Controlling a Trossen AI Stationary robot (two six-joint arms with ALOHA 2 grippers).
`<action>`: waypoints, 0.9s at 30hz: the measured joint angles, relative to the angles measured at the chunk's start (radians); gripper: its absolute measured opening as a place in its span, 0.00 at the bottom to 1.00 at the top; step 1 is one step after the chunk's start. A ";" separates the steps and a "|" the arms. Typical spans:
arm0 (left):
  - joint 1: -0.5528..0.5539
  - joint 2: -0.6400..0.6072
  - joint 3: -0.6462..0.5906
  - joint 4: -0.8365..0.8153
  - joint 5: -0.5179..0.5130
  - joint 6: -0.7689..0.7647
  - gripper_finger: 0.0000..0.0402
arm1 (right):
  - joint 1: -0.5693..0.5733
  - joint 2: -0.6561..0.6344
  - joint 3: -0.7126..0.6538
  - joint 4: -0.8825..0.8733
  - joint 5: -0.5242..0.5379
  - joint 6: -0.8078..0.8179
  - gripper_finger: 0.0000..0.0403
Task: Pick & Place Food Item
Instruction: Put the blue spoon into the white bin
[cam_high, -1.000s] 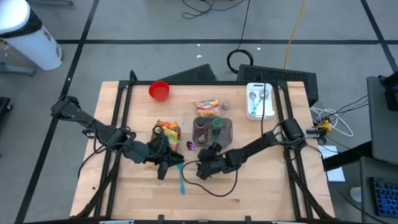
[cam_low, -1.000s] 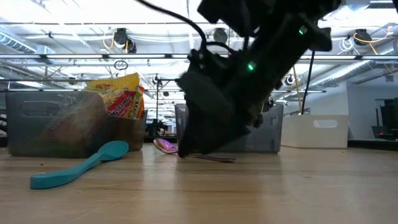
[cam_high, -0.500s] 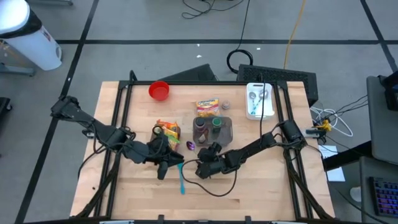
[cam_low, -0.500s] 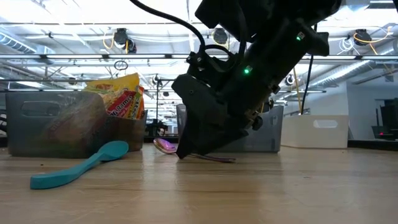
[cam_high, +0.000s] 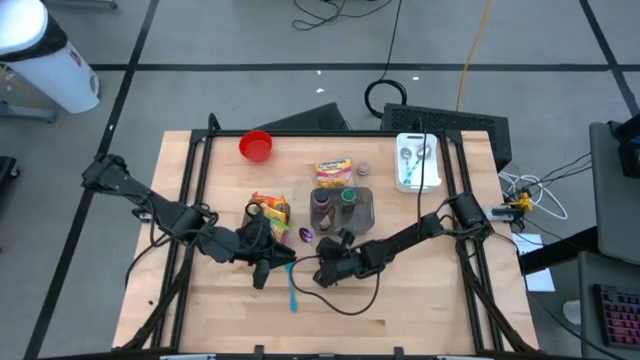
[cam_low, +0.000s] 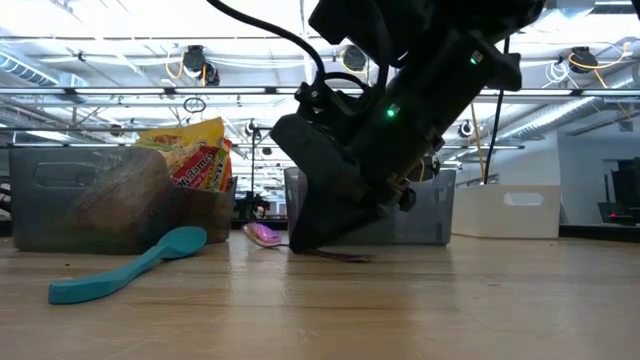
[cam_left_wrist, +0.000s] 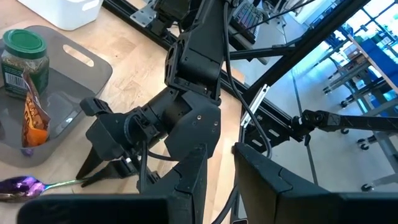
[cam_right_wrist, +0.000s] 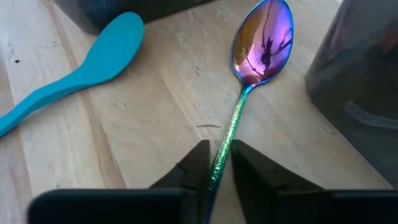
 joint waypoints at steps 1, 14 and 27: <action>0.000 0.000 0.000 0.000 0.000 0.000 0.22 | 0.000 0.000 0.000 0.000 -0.003 0.001 0.11; 0.000 0.000 0.000 -0.018 0.011 0.000 0.22 | -0.002 -0.047 -0.003 -0.007 -0.051 -0.031 0.01; 0.000 0.000 0.000 -0.028 0.013 0.000 0.22 | 0.008 -0.177 -0.006 -0.045 0.007 -0.088 0.00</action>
